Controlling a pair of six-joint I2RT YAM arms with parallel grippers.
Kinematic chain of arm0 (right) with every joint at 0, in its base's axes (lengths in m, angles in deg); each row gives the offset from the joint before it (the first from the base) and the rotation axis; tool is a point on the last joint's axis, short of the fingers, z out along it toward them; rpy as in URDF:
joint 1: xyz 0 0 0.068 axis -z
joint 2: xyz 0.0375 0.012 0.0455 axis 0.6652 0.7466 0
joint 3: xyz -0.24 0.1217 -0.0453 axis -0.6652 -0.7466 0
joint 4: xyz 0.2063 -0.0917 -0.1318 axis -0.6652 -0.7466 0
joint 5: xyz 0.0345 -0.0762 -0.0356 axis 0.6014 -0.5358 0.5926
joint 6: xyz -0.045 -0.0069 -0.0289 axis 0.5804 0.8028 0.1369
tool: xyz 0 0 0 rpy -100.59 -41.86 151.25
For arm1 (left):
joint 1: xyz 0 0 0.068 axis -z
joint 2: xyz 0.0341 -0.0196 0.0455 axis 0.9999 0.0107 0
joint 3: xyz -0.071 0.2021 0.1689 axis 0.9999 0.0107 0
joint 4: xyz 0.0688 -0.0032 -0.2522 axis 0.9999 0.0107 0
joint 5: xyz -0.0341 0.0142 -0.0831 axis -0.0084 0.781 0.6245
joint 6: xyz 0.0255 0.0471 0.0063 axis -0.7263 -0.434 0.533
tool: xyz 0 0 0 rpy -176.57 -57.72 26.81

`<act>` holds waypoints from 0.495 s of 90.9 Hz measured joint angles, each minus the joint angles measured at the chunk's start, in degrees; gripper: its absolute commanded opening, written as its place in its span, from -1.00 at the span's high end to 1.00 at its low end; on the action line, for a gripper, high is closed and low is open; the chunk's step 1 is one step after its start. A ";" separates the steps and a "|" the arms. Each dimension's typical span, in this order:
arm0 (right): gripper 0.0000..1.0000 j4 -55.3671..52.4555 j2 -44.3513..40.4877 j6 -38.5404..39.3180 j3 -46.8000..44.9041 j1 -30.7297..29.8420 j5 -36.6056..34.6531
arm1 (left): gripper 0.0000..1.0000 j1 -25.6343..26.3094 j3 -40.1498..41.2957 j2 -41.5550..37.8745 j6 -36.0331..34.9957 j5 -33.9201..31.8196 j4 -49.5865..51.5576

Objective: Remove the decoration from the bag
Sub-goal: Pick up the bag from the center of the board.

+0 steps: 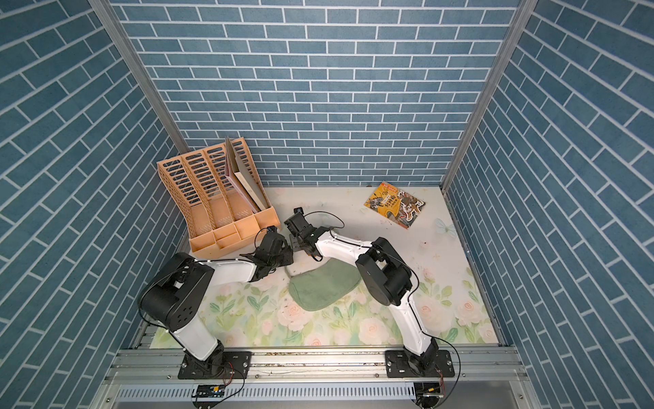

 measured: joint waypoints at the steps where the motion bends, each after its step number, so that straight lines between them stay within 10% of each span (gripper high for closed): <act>1: 1.00 0.22 -0.90 0.02 -0.66 0.02 0.11 | -0.15 0.00 0.00 0.00 0.00 0.04 0.00; 32: 1.00 11.26 -26.01 0.00 -26.69 2.89 10.54 | 0.52 0.02 -0.92 0.31 0.33 1.09 1.75; 45: 0.69 16.85 -33.53 -0.35 -37.92 5.66 15.19 | 0.66 0.04 -2.36 0.17 -0.09 1.03 3.45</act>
